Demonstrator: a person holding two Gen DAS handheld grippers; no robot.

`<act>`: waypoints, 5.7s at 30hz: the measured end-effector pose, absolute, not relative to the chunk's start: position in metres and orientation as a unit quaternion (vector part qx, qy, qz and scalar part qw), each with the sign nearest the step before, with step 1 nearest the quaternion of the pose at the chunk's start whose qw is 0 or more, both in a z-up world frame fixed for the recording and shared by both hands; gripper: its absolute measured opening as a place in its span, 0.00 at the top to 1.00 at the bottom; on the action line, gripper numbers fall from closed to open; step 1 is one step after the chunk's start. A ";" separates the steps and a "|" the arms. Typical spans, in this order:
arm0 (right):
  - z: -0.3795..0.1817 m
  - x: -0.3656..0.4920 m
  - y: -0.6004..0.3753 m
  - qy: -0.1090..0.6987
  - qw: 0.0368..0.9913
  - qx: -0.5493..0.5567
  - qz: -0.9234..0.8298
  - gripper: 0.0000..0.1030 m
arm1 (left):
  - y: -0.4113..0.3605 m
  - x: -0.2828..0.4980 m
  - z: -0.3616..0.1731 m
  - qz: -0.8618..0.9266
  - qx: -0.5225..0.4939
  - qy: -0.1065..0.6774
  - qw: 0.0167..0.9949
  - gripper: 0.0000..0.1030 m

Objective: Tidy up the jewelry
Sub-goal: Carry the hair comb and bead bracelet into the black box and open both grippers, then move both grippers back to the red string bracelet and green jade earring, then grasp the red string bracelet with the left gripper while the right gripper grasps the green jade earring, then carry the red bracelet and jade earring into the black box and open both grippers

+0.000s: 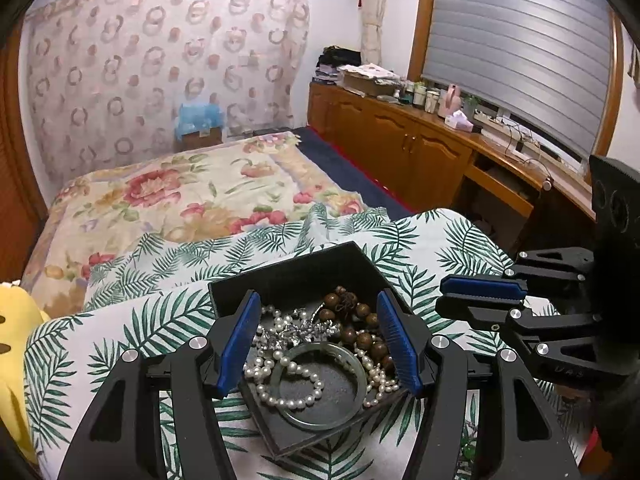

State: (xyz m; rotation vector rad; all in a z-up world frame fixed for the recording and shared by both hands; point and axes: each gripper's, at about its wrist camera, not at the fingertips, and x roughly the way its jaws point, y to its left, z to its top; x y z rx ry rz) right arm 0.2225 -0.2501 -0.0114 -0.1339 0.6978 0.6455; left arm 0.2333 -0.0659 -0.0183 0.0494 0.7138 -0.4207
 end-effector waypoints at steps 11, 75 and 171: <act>-0.015 0.195 -0.264 0.346 0.885 -0.063 0.304 0.85 | -0.036 0.194 -0.011 -0.184 0.019 0.333 0.924 0.44; -0.081 0.117 -0.258 0.426 0.861 -0.100 0.259 0.87 | 0.017 0.045 -0.090 -0.135 0.032 0.431 0.892 0.97; -0.027 0.180 -0.254 0.351 0.892 -0.066 0.277 0.74 | -0.065 0.185 -0.001 -0.161 0.011 0.306 0.938 0.96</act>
